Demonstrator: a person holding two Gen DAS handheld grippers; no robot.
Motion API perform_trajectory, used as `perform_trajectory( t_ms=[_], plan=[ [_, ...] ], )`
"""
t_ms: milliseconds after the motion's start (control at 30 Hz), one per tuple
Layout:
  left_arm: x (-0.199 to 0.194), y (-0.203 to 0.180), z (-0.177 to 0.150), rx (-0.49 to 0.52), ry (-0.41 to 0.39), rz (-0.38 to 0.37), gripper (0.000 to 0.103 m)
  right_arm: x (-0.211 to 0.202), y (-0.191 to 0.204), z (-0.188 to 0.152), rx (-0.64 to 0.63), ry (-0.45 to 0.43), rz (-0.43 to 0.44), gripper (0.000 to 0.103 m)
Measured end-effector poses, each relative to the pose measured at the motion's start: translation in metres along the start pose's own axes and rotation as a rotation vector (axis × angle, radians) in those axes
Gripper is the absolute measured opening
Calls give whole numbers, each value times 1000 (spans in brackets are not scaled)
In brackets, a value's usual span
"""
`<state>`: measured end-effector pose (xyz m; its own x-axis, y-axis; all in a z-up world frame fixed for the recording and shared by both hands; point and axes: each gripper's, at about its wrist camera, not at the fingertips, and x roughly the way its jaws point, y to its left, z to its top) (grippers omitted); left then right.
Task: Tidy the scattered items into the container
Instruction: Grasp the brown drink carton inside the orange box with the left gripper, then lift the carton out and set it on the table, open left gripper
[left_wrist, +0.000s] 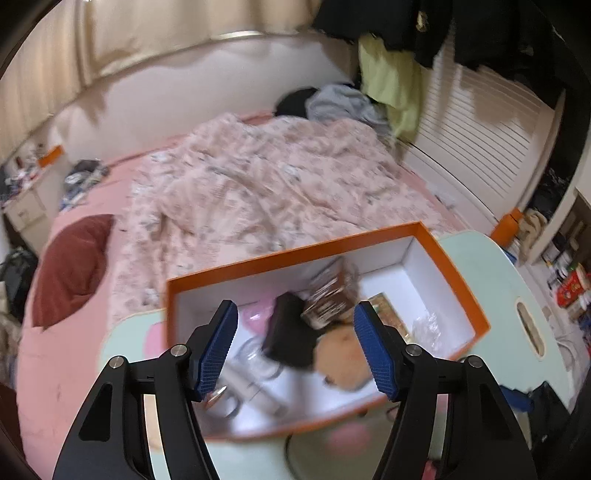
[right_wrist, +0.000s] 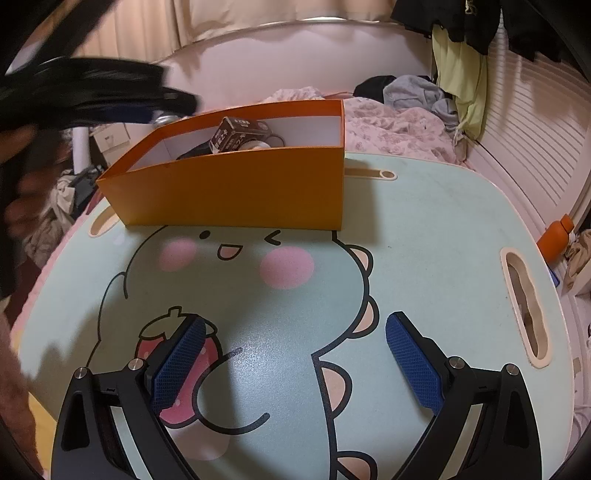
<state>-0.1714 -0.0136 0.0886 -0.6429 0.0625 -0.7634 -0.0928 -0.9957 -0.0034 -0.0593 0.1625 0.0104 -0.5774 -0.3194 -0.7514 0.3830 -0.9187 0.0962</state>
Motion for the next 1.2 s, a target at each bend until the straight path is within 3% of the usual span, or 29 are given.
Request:
perform_trajectory(
  t_ms=[133, 267, 367, 400, 433, 533, 667, 967, 1200],
  plan=[
    [16, -20, 9, 53, 56, -111, 66, -2, -1, -1, 4, -4, 8, 98],
    [34, -31, 21, 77, 83, -18, 66, -2, -1, -2, 6, -6, 14, 99],
    [51, -29, 24, 71, 136, -10, 66, -2, -1, -2, 7, -7, 16, 99],
    [59, -29, 24, 62, 164, -8, 62, -1, -1, -2, 7, -7, 16, 99],
    [64, -29, 24, 57, 179, -11, 51, -1, -1, -2, 7, -7, 16, 99],
    [77, -21, 23, -15, 205, -84, 42, -1, -1, -2, 10, -9, 18, 99],
    [68, -10, 22, -74, 172, -141, 21, 0, 0, -3, 12, -10, 19, 99],
    [-23, 0, 21, -97, -26, -238, 20, 0, 1, -4, 10, -10, 16, 100],
    [-82, -6, -37, -119, -132, -308, 20, 1, 3, -4, 9, -9, 13, 100]
  ],
)
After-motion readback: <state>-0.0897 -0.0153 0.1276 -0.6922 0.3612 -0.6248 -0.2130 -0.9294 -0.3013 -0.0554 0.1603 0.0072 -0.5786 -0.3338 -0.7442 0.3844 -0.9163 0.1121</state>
